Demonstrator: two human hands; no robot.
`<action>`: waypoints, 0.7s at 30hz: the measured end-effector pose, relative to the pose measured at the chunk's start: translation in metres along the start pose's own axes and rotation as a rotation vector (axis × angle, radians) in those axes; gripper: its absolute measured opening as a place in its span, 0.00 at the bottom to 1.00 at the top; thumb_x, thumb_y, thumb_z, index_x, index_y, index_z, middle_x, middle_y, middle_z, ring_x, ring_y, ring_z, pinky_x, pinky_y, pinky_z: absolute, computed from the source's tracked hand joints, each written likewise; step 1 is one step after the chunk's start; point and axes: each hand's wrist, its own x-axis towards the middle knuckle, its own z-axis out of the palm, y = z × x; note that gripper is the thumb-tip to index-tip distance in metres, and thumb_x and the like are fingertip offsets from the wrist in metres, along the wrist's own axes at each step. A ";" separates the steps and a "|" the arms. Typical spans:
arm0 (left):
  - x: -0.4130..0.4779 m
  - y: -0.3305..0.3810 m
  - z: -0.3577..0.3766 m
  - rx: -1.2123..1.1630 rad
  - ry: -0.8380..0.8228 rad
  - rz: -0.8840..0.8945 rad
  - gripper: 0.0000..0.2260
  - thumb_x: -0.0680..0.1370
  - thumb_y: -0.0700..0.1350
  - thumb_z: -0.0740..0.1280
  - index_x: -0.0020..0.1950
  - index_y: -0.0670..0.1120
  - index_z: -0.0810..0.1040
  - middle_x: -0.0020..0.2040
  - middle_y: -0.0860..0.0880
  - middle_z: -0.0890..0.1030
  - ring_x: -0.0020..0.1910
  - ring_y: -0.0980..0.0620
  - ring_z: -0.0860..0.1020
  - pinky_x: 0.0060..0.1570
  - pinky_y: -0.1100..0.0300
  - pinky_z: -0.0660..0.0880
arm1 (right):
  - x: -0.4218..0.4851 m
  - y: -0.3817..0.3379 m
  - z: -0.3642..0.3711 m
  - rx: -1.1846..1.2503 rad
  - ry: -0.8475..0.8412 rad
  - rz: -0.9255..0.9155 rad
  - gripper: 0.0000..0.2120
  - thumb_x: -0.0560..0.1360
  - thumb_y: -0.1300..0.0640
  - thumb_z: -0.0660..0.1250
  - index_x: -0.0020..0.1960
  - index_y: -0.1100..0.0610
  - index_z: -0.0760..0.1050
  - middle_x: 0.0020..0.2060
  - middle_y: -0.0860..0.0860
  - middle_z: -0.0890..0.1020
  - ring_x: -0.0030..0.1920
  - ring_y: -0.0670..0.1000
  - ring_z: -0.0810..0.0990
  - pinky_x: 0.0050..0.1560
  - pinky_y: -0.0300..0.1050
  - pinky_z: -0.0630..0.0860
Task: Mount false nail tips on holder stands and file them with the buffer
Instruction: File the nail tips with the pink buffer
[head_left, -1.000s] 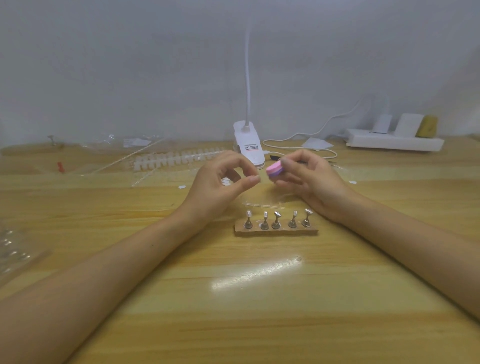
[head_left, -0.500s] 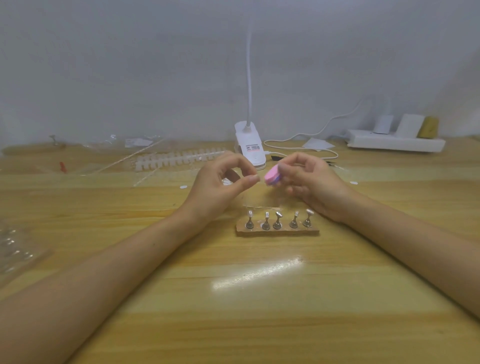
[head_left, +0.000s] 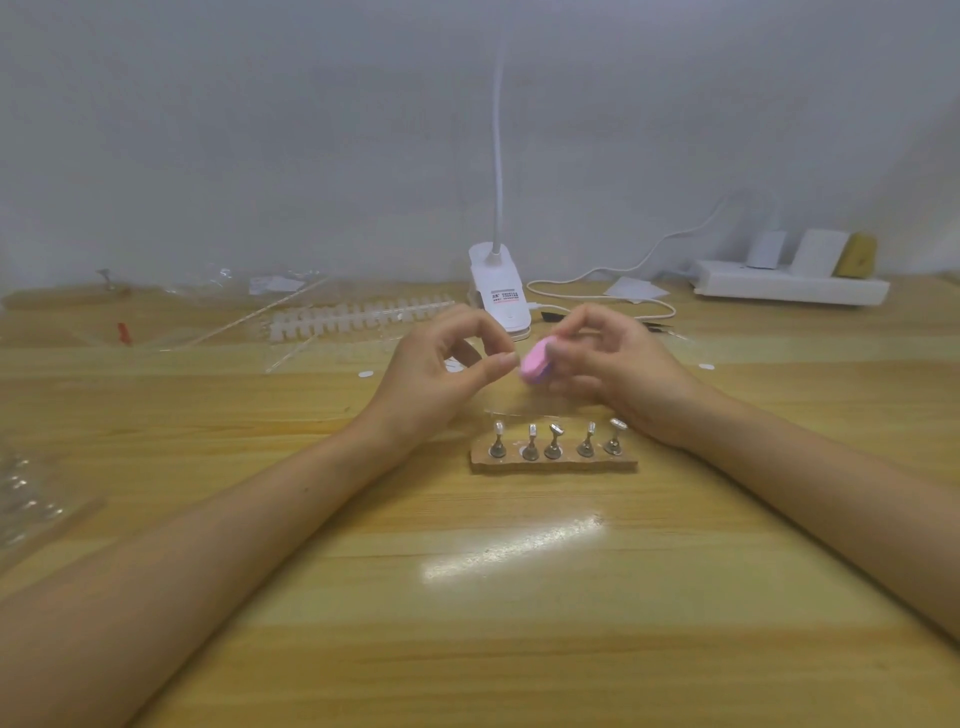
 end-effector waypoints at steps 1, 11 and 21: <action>0.000 0.000 0.000 0.000 -0.002 0.002 0.06 0.76 0.38 0.72 0.41 0.47 0.79 0.46 0.44 0.80 0.41 0.59 0.76 0.45 0.69 0.71 | -0.001 0.000 0.002 -0.073 -0.064 0.008 0.09 0.73 0.56 0.71 0.48 0.59 0.74 0.45 0.58 0.87 0.45 0.55 0.87 0.44 0.43 0.83; 0.001 0.000 0.000 0.006 -0.006 0.008 0.07 0.76 0.38 0.71 0.41 0.47 0.79 0.45 0.44 0.80 0.41 0.58 0.76 0.45 0.68 0.71 | 0.000 0.001 0.003 -0.010 -0.028 -0.014 0.10 0.73 0.56 0.71 0.48 0.59 0.74 0.44 0.57 0.87 0.44 0.53 0.87 0.42 0.43 0.83; 0.001 -0.002 0.000 0.009 0.004 -0.002 0.06 0.77 0.39 0.71 0.42 0.48 0.79 0.46 0.45 0.80 0.40 0.60 0.75 0.44 0.69 0.71 | 0.000 0.000 -0.001 0.068 0.027 -0.022 0.10 0.72 0.56 0.71 0.49 0.59 0.75 0.44 0.57 0.87 0.43 0.52 0.86 0.40 0.41 0.82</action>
